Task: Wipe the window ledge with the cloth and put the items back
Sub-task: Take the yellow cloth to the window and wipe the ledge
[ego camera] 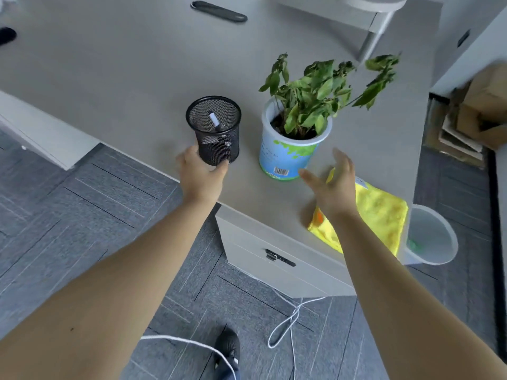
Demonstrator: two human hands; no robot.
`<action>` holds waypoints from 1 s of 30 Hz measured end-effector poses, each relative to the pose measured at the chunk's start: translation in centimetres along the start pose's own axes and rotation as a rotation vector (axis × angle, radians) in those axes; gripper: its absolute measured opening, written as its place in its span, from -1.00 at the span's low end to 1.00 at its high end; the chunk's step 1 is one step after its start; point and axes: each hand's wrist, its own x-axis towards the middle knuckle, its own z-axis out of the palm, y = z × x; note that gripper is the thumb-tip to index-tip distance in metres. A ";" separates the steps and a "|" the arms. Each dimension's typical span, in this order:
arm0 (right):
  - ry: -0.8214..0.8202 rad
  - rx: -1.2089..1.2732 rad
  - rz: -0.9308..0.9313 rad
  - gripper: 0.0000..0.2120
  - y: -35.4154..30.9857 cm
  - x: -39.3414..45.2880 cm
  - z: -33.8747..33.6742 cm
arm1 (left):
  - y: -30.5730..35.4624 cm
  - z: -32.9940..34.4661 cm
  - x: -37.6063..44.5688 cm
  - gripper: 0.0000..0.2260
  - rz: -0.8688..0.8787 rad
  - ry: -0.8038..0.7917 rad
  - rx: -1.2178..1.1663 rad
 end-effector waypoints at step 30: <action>0.288 0.134 0.627 -0.63 8.7 -4.4 -10.5 | 7.5 13.4 -9.1 -0.58 -0.139 -0.834 -0.005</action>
